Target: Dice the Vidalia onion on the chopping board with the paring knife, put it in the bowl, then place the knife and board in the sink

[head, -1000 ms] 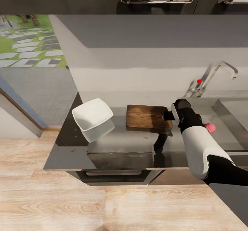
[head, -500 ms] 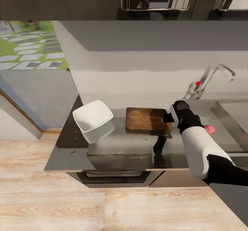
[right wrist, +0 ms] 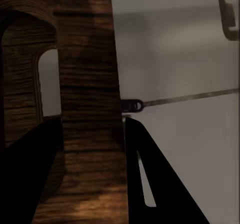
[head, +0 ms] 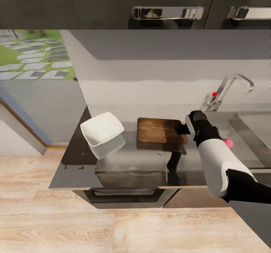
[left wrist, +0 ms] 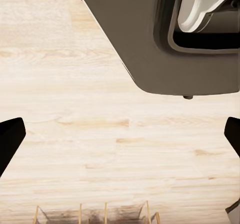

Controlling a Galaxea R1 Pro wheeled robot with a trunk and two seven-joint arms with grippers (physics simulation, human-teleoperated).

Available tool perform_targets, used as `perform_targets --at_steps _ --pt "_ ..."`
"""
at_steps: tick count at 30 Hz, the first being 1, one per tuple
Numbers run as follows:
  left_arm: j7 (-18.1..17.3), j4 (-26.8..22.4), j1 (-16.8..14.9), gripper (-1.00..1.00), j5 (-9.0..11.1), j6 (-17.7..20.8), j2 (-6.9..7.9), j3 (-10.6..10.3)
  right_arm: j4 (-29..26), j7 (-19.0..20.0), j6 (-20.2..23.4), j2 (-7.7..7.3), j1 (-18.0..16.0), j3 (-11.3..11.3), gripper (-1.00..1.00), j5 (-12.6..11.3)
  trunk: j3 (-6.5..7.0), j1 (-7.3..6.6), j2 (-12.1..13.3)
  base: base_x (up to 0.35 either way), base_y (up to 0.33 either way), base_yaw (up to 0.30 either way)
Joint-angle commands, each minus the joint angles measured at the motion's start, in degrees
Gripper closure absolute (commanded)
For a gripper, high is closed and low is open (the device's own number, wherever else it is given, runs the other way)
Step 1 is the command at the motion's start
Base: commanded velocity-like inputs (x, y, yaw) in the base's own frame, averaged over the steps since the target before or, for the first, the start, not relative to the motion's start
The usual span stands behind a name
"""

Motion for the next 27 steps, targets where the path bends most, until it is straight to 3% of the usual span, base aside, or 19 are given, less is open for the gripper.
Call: perform_targets --at_steps 1,10,27 --pt "-0.08 -0.10 0.01 -1.00 0.03 -0.08 0.00 0.06 -0.04 -0.03 0.15 0.08 -0.05 -0.34 1.00 0.13 0.01 0.04 -0.09 0.000 0.000 0.000" --pt "-0.08 -0.10 0.00 -1.00 0.03 -0.08 0.00 0.02 -0.04 -0.04 0.15 0.07 -0.05 -0.34 1.00 0.13 0.59 0.04 -0.09 0.000 0.000 0.000" --pt "-0.08 -0.10 0.01 -1.00 0.03 -0.08 0.00 0.02 -0.04 0.01 0.23 0.07 -0.05 -0.34 1.00 0.13 0.41 0.04 -0.09 0.000 0.000 0.000"
